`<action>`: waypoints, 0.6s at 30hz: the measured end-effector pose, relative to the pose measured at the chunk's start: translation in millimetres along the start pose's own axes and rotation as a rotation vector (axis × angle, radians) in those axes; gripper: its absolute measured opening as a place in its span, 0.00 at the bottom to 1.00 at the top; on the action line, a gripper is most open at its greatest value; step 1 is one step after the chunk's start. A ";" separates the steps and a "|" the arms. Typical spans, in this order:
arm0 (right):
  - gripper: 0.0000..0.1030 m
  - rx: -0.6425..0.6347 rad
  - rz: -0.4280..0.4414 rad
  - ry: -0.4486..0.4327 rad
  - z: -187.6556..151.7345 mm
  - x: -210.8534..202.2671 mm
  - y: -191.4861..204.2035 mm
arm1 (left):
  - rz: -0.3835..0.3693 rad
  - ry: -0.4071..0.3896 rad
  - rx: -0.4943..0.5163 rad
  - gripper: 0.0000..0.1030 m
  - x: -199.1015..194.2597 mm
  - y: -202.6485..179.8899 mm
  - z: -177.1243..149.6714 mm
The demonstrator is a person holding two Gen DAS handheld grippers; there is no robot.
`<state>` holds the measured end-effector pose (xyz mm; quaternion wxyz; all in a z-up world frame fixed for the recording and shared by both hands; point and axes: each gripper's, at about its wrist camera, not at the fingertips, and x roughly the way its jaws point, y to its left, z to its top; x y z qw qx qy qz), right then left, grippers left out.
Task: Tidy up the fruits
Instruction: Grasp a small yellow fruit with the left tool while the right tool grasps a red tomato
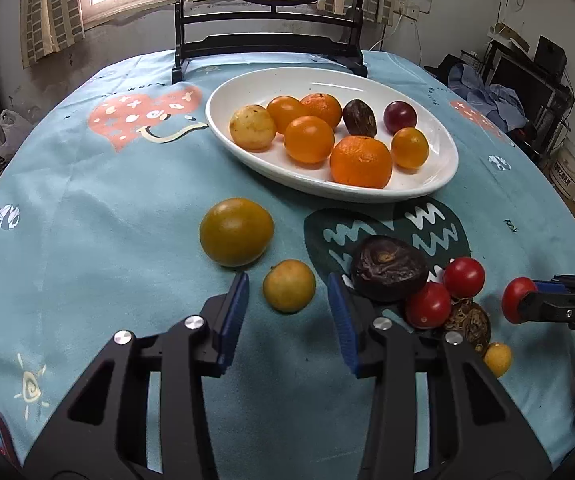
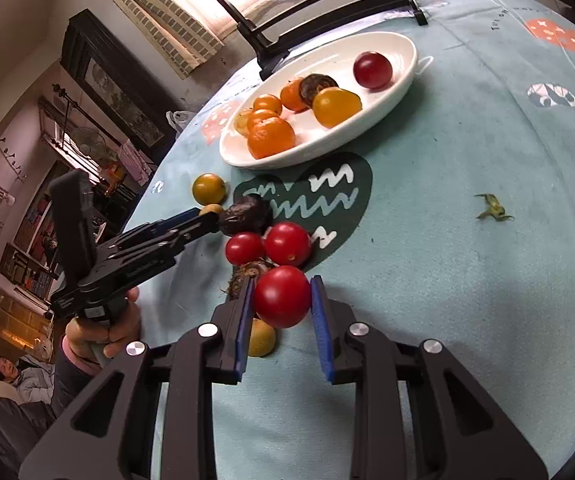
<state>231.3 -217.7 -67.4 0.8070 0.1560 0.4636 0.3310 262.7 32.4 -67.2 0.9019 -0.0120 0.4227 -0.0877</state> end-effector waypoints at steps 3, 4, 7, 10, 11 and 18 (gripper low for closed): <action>0.28 -0.003 0.003 0.003 0.0 0.0 2.0 | 0.009 0.017 -0.008 0.41 7.7 0.6 2.0; 0.28 -0.005 0.005 0.001 0.0 -1.4 2.2 | 0.013 0.019 -0.010 0.41 9.8 0.6 2.8; 0.28 -0.005 0.012 -0.004 0.1 -2.4 3.1 | 0.023 0.015 0.005 0.41 12.0 -2.7 4.3; 0.28 -0.011 0.004 -0.019 -0.5 -4.7 5.0 | 0.038 0.013 0.011 0.37 12.0 -3.6 3.5; 0.28 -0.019 -0.006 -0.031 -0.9 -6.5 6.0 | 0.042 0.012 0.005 0.33 11.7 -2.5 3.7; 0.28 -0.122 -0.078 -0.129 -2.2 -16.7 21.0 | 0.027 0.007 0.000 0.26 4.6 -5.7 -1.6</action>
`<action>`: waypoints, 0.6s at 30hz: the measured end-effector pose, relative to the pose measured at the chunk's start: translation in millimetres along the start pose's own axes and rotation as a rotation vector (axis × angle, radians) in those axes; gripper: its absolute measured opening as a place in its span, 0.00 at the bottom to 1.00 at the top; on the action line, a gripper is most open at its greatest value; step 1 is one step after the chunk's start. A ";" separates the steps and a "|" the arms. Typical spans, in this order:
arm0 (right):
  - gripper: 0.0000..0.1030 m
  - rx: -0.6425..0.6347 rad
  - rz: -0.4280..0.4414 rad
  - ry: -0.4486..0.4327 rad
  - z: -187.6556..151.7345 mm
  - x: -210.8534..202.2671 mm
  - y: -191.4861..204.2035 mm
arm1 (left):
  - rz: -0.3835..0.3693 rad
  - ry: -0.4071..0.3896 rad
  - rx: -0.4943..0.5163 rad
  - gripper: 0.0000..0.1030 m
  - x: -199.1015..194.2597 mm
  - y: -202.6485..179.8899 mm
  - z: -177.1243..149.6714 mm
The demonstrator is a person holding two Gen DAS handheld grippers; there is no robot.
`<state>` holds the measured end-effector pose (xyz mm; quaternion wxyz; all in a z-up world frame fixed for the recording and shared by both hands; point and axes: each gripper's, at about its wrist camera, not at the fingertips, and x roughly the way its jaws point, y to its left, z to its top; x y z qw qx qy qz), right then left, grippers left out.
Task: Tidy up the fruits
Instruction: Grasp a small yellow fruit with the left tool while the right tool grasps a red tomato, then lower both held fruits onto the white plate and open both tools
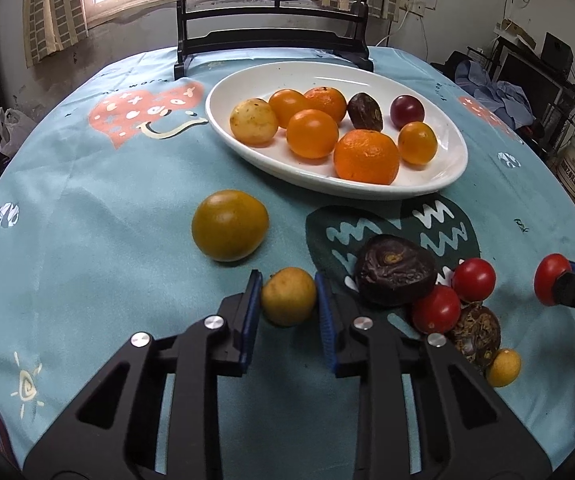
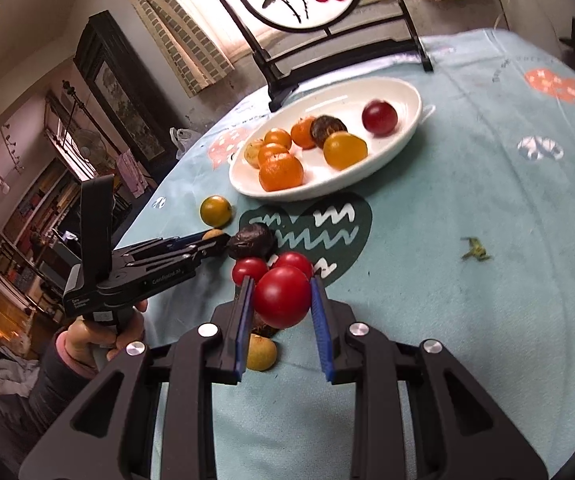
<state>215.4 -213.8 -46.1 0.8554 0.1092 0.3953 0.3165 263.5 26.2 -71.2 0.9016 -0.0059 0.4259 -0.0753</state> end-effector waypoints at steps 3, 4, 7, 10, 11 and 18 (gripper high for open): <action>0.28 -0.042 -0.018 -0.028 1.8 -1.3 5.8 | -0.017 -0.021 0.002 0.26 -9.2 -3.4 -2.1; 0.28 -0.050 -0.023 -0.035 2.5 -0.7 6.5 | -0.021 -0.032 -0.001 0.26 -12.7 -4.0 -2.8; 0.28 -0.047 -0.026 -0.053 8.7 1.4 4.6 | -0.056 -0.062 -0.035 0.26 -24.1 -3.3 0.0; 0.28 -0.038 -0.029 -0.085 29.9 2.8 0.9 | -0.107 -0.083 -0.055 0.26 -28.8 -6.3 16.6; 0.28 -0.043 -0.040 -0.105 39.0 4.2 0.5 | -0.100 -0.094 -0.047 0.26 -28.8 -10.0 24.7; 0.28 -0.015 -0.119 -0.158 102.6 47.9 -15.0 | -0.064 -0.163 -0.062 0.26 -7.3 -16.0 90.7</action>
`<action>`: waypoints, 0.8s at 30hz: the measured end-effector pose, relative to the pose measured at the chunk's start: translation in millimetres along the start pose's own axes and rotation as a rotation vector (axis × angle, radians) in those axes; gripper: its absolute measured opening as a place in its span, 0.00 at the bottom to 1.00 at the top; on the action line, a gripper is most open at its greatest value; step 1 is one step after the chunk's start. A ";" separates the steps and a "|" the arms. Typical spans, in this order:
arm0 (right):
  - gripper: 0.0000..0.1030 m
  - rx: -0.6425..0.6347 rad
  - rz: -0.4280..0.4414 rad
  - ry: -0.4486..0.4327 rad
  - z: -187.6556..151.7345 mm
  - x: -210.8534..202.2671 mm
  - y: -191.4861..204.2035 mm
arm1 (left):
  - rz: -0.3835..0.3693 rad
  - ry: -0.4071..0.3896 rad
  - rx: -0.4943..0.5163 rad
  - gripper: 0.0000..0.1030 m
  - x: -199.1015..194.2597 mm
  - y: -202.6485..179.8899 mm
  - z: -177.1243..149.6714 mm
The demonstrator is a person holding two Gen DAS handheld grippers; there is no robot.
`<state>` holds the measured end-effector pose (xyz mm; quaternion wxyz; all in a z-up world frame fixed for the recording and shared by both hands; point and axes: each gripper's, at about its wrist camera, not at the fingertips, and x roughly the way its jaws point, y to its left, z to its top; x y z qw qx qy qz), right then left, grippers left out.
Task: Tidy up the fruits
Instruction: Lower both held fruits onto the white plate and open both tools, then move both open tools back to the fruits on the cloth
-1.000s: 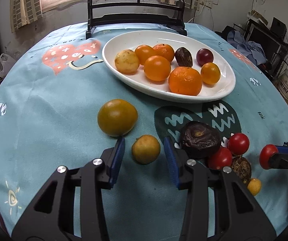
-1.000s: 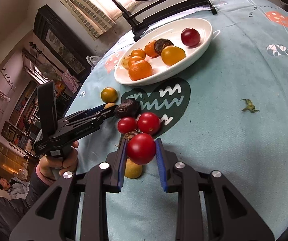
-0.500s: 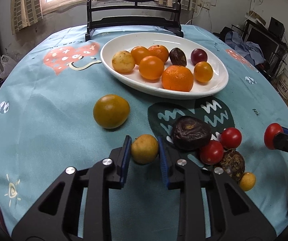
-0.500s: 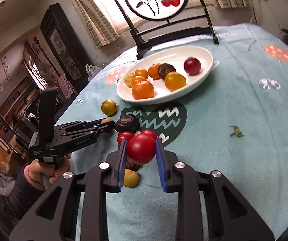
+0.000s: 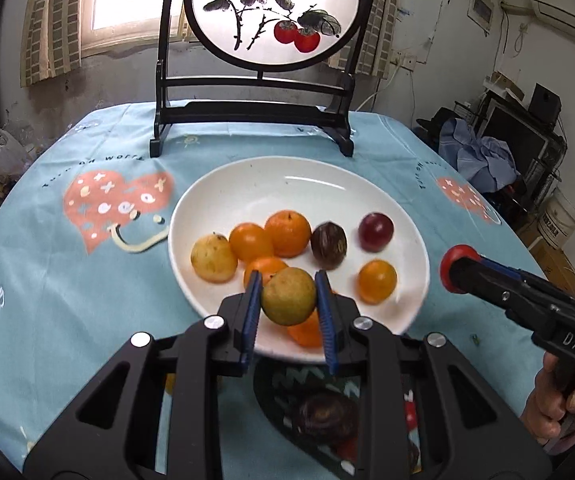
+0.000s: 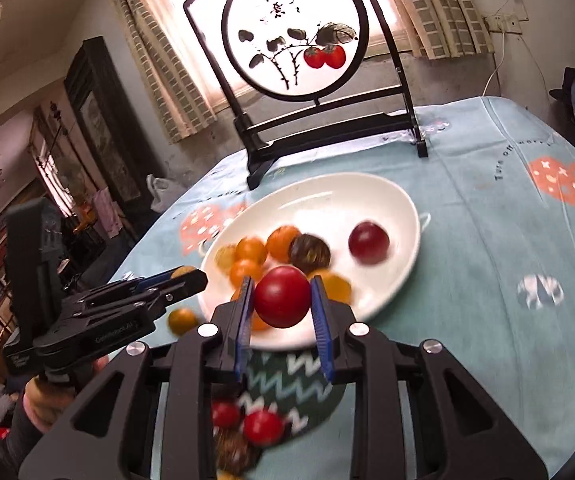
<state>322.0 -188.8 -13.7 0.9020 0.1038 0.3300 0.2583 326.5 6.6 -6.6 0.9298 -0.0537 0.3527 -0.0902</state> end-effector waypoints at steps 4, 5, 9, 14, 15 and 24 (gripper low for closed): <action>0.28 0.003 -0.015 0.029 11.1 33.3 -6.7 | 0.033 0.012 -0.016 0.26 25.5 5.4 16.6; 0.28 -0.007 -0.022 0.035 12.5 40.3 -7.2 | 0.050 0.017 -0.018 0.27 31.1 7.1 17.9; 0.57 -0.005 -0.036 0.046 10.7 40.9 -9.7 | 0.094 -0.002 -0.059 0.76 24.0 16.4 14.2; 0.59 0.068 0.000 0.026 9.4 10.3 -19.0 | 0.088 -0.024 -0.117 0.89 -7.4 28.1 8.5; 0.59 0.074 0.007 0.042 6.9 6.2 -18.9 | 0.097 -0.024 -0.122 0.89 -11.3 30.8 5.6; 0.59 -0.032 0.033 0.161 -39.1 -8.6 11.9 | 0.153 0.038 -0.143 0.89 -20.6 50.0 -27.5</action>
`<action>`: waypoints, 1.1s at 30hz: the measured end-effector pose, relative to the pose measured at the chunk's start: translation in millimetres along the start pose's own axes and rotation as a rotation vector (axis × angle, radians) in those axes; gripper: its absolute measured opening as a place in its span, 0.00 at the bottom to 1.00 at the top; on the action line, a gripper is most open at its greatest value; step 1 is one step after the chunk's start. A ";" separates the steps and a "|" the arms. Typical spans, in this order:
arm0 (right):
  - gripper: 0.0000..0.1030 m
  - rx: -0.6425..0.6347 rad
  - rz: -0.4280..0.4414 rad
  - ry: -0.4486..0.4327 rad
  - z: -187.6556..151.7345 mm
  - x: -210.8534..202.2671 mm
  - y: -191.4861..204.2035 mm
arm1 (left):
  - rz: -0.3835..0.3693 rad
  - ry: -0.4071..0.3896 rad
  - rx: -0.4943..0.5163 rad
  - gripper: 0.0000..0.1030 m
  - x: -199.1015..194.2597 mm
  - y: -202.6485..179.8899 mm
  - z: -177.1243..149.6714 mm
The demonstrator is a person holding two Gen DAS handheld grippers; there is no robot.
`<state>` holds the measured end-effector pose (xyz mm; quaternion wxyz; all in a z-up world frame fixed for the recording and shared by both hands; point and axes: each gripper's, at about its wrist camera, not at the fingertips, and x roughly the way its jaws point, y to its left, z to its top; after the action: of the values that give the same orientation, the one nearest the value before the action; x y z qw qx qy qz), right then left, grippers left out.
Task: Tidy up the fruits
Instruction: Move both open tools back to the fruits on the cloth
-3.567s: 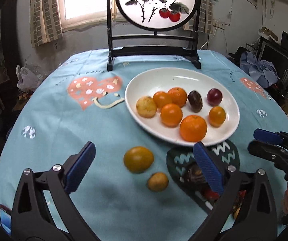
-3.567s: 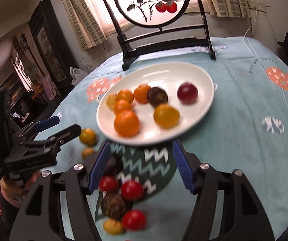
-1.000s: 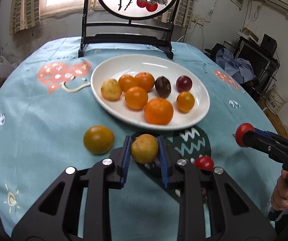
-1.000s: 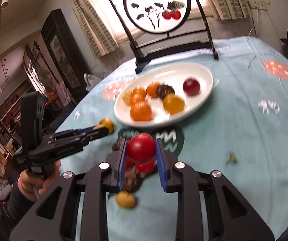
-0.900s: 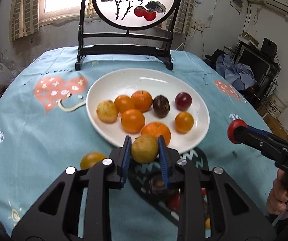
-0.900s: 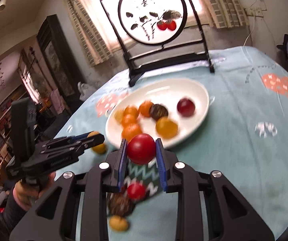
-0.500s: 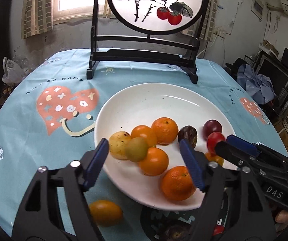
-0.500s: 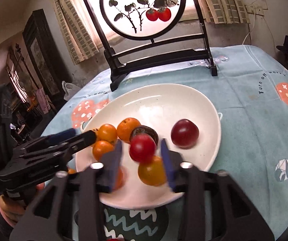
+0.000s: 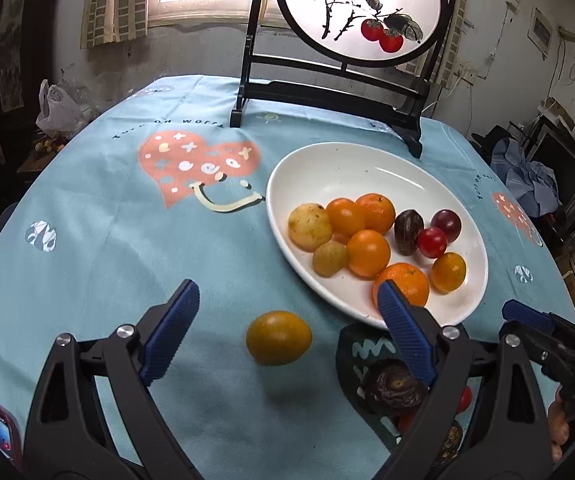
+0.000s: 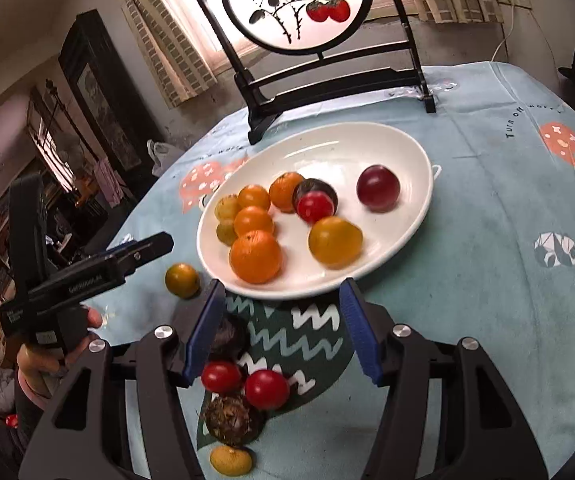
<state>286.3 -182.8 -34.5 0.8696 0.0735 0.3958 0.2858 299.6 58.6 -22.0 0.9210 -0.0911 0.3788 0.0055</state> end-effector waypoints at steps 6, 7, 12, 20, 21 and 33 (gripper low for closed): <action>0.59 -0.065 -0.048 0.021 -7.2 3.9 13.4 | 0.017 -0.005 0.040 0.90 -1.2 -5.8 -4.5; 0.59 -0.068 -0.057 0.019 -7.1 3.3 14.0 | 0.021 -0.006 0.045 0.90 -1.3 -6.8 -4.7; 0.58 -0.064 -0.073 0.029 -7.3 3.8 10.0 | 0.024 0.000 0.044 0.90 -1.3 -7.0 -4.9; 0.58 -0.053 -0.063 0.121 -14.6 12.3 8.5 | 0.057 -0.012 0.047 0.91 -4.3 -1.6 -7.0; 0.58 -0.052 -0.075 0.142 -16.8 14.5 8.3 | 0.063 -0.011 0.043 0.91 -4.3 -0.1 -6.6; 0.42 -0.059 -0.049 0.245 -32.8 30.7 13.1 | 0.067 0.006 0.002 0.91 -3.6 10.8 -3.0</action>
<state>272.7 -158.1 -71.9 0.8233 0.0027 0.4923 0.2826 294.1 68.9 -23.4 0.9192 -0.0774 0.3846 0.0356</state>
